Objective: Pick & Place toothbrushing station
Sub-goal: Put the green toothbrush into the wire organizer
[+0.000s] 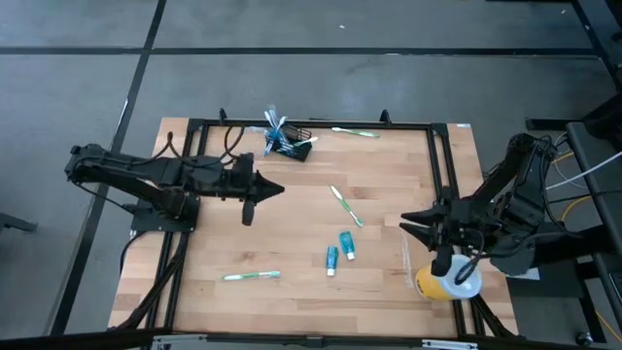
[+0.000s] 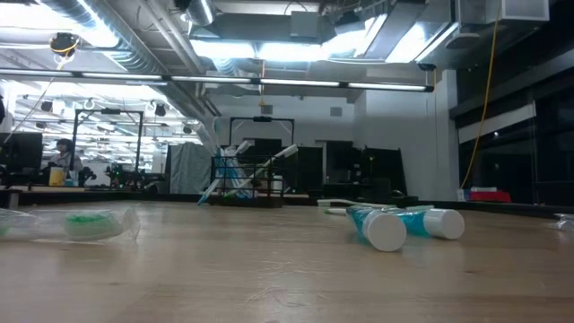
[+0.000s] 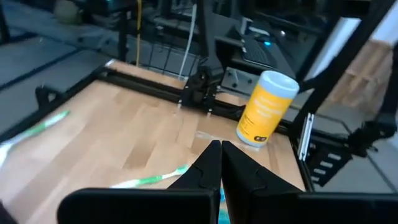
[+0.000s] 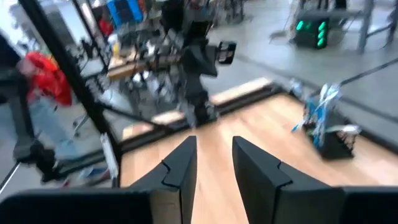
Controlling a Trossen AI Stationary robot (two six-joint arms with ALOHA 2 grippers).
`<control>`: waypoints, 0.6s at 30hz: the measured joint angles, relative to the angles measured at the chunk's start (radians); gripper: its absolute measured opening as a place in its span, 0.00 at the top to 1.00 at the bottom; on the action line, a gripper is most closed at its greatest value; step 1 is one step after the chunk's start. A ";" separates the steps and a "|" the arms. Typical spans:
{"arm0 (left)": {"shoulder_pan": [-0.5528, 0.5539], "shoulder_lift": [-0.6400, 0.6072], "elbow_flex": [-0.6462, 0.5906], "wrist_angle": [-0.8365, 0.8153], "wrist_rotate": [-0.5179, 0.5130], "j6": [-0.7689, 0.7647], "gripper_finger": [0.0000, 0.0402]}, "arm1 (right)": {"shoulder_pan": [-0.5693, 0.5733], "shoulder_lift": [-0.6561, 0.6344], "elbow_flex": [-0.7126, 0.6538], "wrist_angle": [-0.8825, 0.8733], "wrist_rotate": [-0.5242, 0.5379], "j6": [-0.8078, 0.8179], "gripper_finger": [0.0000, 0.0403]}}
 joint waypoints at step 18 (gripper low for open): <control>-0.142 -0.010 -0.136 0.131 -0.135 -0.146 1.00 | -0.643 0.010 -0.131 -0.229 -1.051 0.021 0.74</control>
